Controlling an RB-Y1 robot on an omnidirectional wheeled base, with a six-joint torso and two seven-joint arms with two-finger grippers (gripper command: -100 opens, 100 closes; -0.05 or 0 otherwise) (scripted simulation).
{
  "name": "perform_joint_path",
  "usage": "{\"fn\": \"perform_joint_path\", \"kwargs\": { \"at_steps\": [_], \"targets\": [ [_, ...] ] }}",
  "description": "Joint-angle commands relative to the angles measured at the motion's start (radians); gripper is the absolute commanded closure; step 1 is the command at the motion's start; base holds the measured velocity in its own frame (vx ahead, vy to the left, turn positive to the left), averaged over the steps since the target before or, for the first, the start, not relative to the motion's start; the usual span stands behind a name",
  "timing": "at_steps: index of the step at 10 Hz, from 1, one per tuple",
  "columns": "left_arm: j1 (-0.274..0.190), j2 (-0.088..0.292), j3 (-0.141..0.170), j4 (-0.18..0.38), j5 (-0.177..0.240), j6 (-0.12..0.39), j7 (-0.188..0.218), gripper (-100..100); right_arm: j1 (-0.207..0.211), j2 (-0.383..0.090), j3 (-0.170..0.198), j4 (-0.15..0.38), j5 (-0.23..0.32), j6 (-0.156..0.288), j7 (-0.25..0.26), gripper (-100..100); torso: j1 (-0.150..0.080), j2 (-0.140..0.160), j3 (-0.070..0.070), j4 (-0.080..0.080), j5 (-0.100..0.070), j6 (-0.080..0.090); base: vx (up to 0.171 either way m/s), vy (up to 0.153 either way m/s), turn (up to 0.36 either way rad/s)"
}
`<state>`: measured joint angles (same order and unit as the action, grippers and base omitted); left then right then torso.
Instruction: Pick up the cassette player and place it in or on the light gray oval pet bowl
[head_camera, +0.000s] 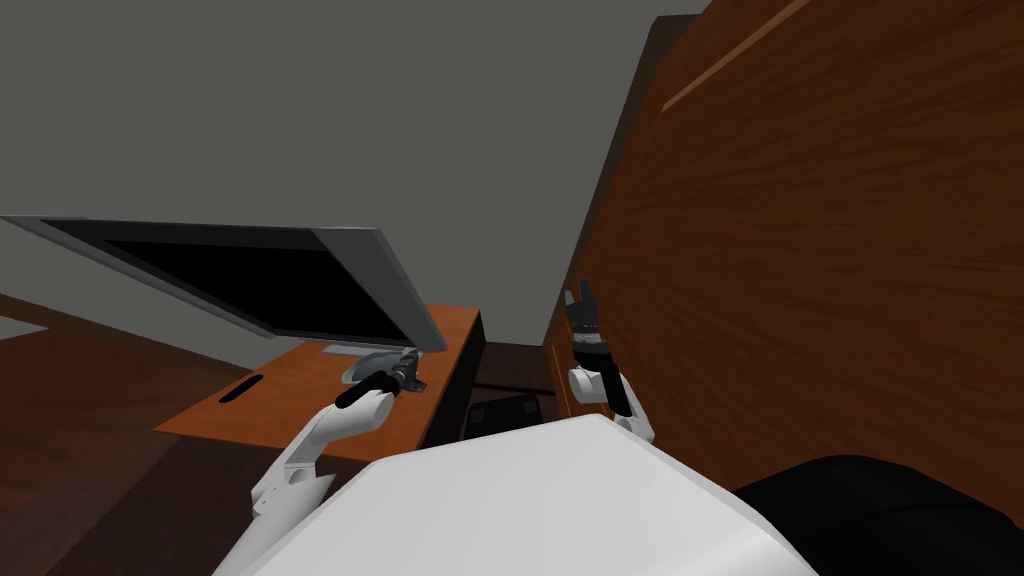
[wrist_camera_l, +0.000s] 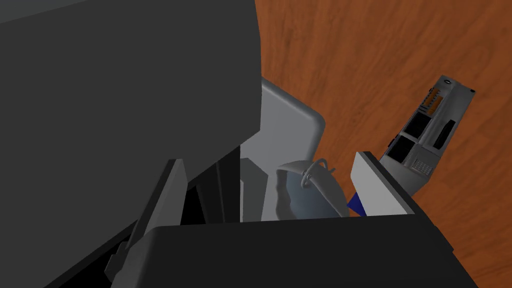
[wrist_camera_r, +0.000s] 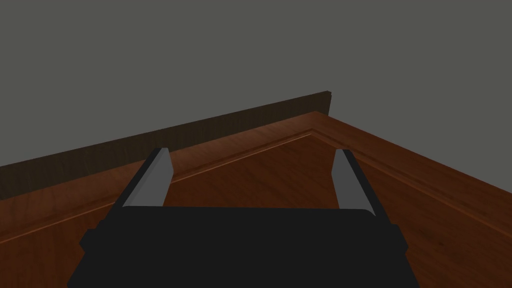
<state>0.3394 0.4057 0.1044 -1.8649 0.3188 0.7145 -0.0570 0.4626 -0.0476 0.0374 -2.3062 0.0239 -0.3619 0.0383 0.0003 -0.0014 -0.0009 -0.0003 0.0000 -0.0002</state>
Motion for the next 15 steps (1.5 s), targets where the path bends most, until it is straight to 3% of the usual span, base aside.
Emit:
{"fn": "perform_joint_path", "kwargs": {
  "at_steps": [1,2,15],
  "targets": [
    [-0.006,0.007,0.003,0.007,0.011,0.05,-0.006,-100,0.0,0.0,0.0,0.0,0.0,0.0,0.0,0,0.0,0.0,0.0,0.0,0.0,0.0,0.022,0.006,-0.031],
    [-0.006,0.007,0.003,0.007,0.011,0.059,-0.006,-100,0.0,0.0,0.0,0.0,0.0,0.0,0.0,0,0.0,0.0,0.0,0.0,0.0,0.0,0.008,0.003,0.005],
    [-0.047,0.088,0.017,0.151,0.137,0.404,-0.092,-100,0.0,0.0,0.0,0.0,0.0,0.0,0.0,0,0.001,0.0,0.0,0.0,0.0,0.0,0.02,0.011,-0.047]
  ]
}}
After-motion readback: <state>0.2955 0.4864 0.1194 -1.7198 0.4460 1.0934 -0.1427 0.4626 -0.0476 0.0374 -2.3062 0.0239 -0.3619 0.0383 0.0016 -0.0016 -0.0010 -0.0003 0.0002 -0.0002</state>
